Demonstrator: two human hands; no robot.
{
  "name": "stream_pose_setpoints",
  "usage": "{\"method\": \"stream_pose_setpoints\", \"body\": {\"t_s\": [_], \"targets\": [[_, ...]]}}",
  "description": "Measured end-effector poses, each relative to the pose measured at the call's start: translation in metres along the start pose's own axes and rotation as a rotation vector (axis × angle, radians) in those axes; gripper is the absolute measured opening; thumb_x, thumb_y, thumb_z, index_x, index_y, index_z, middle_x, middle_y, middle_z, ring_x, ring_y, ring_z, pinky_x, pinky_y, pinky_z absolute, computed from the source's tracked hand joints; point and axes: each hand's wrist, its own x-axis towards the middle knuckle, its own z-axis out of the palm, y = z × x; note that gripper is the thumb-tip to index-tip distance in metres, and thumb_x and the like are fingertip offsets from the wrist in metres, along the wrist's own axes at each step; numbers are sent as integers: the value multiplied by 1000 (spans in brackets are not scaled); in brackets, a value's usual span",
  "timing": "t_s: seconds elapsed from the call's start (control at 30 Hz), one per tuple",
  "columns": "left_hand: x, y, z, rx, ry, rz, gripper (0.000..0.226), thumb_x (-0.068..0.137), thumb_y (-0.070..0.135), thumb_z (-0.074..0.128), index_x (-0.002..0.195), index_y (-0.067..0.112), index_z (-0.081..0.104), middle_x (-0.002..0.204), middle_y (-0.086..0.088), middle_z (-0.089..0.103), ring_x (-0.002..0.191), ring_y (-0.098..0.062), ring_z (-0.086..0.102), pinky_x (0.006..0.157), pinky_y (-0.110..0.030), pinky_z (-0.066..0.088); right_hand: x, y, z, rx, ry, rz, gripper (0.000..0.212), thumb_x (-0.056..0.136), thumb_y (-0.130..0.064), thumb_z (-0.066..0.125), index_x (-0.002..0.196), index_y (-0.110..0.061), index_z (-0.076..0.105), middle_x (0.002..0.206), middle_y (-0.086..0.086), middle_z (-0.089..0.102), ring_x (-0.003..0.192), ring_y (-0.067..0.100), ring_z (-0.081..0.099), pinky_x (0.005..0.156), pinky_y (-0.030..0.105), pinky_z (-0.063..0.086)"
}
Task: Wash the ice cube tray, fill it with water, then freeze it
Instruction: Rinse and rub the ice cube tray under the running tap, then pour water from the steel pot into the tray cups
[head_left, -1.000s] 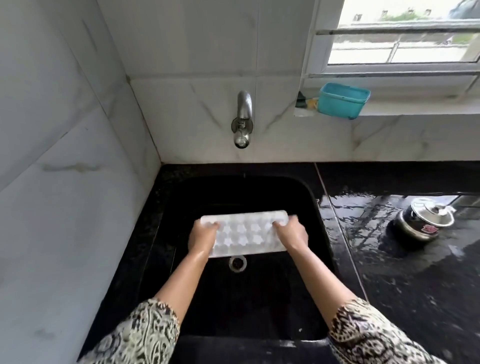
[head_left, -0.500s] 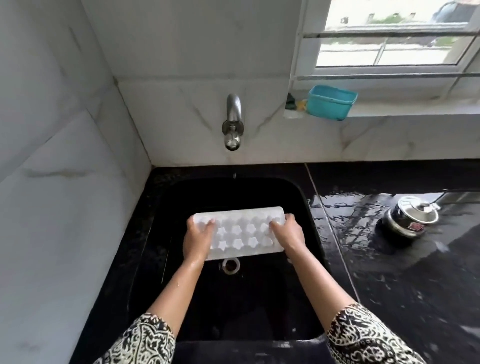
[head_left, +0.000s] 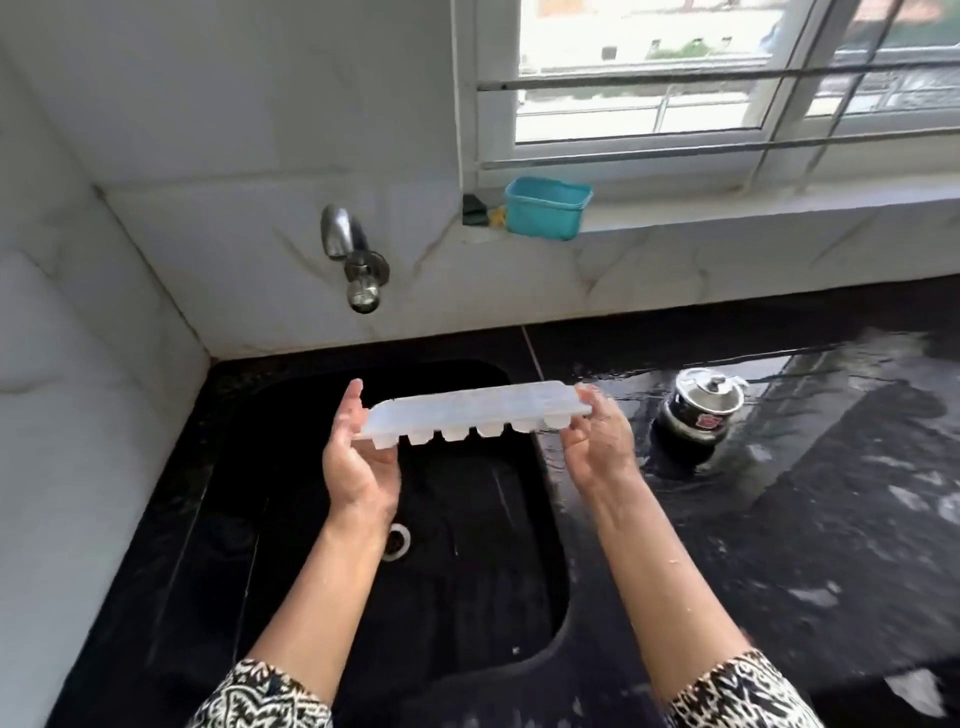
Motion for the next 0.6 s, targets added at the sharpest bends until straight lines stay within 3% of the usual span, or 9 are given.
{"method": "stream_pose_setpoints", "body": {"t_s": [0.07, 0.13, 0.2, 0.3, 0.37, 0.47, 0.6], "targets": [[-15, -16, 15, 7, 1, -67, 52, 89, 0, 32, 139, 7, 46, 123, -5, 51, 106, -17, 59, 86, -29, 49, 1, -27, -23, -68, -28, -8, 18, 93, 0, 49, 100, -17, 51, 83, 3, 59, 57, 8, 61, 48, 20, 48], [-32, -34, 27, 65, -20, -123, 60, 87, -2, 31, 146, 6, 34, 139, -11, 45, 121, -26, 54, 96, -30, 48, 5, -51, -47, -140, -42, -2, 27, 93, 2, 50, 115, -14, 50, 95, 6, 62, 63, 8, 66, 50, 20, 51], [-51, -59, 39, 132, -37, -147, 62, 86, -4, 31, 148, 5, 31, 133, -11, 53, 109, -25, 62, 86, -26, 53, 11, -74, -75, -216, -58, -12, 36, 93, 2, 53, 127, -7, 46, 111, 10, 62, 80, 13, 68, 62, 23, 57], [-86, -95, 57, 197, -80, -163, 55, 85, -6, 29, 134, 8, 50, 112, -5, 68, 98, -20, 68, 74, -27, 54, 20, -107, -118, -365, -43, -34, 42, 89, 11, 51, 127, -4, 44, 119, 10, 62, 104, 23, 62, 86, 35, 54], [-110, -118, 68, 274, -174, -164, 49, 81, -7, 29, 115, 9, 62, 106, -10, 71, 98, -25, 68, 74, -31, 56, 22, -129, -149, -448, -63, -29, 46, 85, 17, 50, 123, -8, 44, 112, 5, 63, 99, 18, 63, 78, 33, 57], [-131, -153, 74, 357, -261, -157, 50, 80, -2, 40, 127, 4, 53, 122, -23, 61, 110, -37, 62, 80, -41, 55, 24, -149, -194, -542, -67, -45, 44, 87, 14, 54, 126, -6, 48, 118, 8, 62, 102, 18, 63, 70, 26, 59], [-155, -200, 75, 620, -114, -60, 51, 90, 3, 51, 138, 21, 49, 132, -4, 59, 116, -21, 61, 96, -43, 51, 30, -160, -239, -679, -21, -105, 36, 88, 7, 57, 120, -10, 56, 116, 8, 63, 106, 20, 62, 75, 28, 58]]}}
